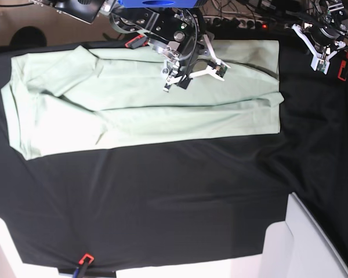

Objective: Fold the T-shirt properly

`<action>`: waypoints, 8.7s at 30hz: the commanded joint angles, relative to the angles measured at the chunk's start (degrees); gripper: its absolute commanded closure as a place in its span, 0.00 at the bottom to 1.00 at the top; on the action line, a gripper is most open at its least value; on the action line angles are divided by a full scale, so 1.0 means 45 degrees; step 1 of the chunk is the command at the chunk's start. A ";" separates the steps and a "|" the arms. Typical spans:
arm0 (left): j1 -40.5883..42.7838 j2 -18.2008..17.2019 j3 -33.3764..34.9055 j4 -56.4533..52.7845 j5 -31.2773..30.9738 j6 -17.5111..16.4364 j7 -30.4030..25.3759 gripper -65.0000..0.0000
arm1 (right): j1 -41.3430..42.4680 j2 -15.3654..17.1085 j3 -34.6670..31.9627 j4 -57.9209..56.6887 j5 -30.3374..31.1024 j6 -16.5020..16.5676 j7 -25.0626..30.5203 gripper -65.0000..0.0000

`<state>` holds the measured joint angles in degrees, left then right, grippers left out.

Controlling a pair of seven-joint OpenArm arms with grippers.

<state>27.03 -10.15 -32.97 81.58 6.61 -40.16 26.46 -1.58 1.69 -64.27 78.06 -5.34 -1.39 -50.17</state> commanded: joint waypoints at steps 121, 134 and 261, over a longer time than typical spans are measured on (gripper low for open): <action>-0.0233 -0.0098 0.0011 0.0127 -0.0072 0.0036 -0.0126 1.00 | 0.3527 -0.1519 0.2199 -0.3193 0.0318 0.0162 0.0278 1.00; -0.0252 -0.0118 -0.0009 0.0127 -0.0072 0.0036 -0.0126 1.00 | 0.2159 -0.1500 0.2180 -0.3037 0.1119 0.0123 0.0180 1.00; -0.2753 -0.1114 0.4211 -0.2823 -0.9860 0.0036 0.3254 1.00 | 0.0088 0.0630 0.4856 0.1710 0.1100 0.0103 -0.0836 1.00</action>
<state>14.57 -14.33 -13.91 68.31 -38.61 -39.94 39.81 -1.78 4.86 -42.70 84.71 -0.16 -0.93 -54.52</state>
